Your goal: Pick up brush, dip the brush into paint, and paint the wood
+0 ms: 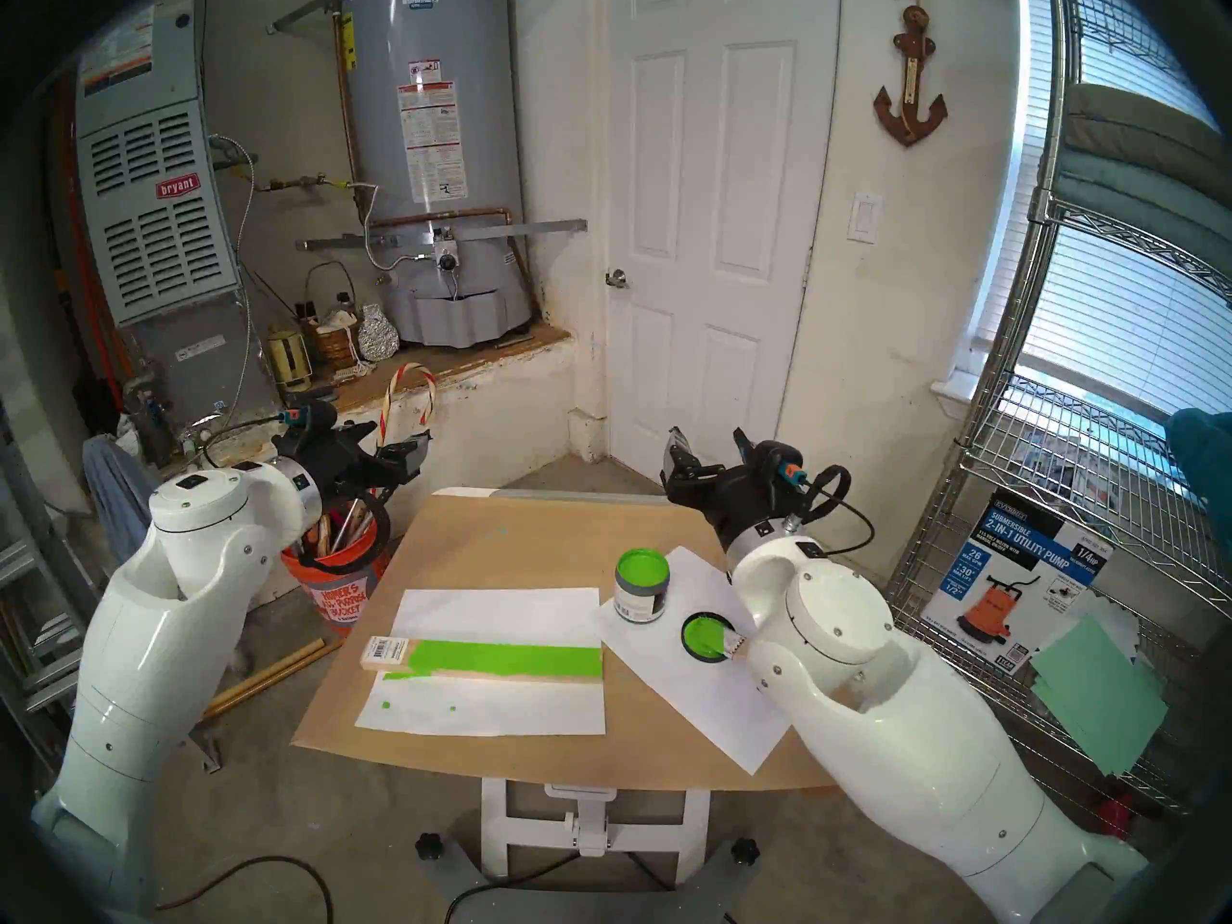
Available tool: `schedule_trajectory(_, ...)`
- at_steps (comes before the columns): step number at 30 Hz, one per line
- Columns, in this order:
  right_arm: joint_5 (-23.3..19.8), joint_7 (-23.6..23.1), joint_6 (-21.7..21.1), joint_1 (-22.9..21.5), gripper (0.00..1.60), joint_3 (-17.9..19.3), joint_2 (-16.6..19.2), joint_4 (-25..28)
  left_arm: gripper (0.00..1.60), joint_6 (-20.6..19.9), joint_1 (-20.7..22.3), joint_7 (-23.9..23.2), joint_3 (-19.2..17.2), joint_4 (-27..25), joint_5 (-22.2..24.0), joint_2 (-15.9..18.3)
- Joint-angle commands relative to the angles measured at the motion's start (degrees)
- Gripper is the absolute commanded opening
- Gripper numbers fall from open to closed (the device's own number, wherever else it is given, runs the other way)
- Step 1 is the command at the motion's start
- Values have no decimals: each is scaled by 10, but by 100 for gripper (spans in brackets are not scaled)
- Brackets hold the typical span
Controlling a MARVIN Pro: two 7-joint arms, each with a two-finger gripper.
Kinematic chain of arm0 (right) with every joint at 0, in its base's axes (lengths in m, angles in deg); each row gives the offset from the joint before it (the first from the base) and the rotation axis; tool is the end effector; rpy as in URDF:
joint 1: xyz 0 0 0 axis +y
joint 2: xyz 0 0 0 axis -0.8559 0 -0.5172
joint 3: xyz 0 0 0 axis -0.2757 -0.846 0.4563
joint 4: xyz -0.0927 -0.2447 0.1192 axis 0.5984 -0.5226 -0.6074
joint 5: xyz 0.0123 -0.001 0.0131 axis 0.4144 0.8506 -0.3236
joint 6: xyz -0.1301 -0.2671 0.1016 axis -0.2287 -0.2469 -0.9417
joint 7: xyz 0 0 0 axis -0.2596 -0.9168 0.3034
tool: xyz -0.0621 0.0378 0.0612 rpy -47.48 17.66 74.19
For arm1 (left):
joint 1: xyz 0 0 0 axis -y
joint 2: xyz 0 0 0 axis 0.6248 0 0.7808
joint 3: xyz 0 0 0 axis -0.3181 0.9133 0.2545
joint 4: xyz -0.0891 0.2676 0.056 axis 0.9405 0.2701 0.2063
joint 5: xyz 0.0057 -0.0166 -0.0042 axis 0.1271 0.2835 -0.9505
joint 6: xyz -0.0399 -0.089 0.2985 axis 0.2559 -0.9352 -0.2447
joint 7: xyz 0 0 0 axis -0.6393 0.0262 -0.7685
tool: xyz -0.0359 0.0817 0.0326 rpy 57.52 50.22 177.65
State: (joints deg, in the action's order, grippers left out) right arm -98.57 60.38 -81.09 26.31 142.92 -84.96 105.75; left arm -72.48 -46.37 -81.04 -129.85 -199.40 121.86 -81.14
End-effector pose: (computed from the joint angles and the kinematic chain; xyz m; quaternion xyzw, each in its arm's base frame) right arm 0.3860 0.0238 -0.1748 -0.6679 0.0046 -0.7327 0.1309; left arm 0.4218 0.0739 -0.1555 0.7612 -0.0955 0.6365 0.0796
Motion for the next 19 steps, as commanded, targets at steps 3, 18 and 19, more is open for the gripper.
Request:
schedule_trajectory(3, 5, -4, 8, -10, 160, 2, -3, 9, 160, 2, 5, 0, -6, -10, 1, 1)
schedule_trajectory(18, 6, -7, 7, -9, 160, 4, -5, 9, 160, 2, 5, 0, -6, -10, 1, 1)
schedule_trajectory(19, 6, -7, 7, -9, 160, 4, -5, 9, 160, 2, 5, 0, -6, -10, 1, 1)
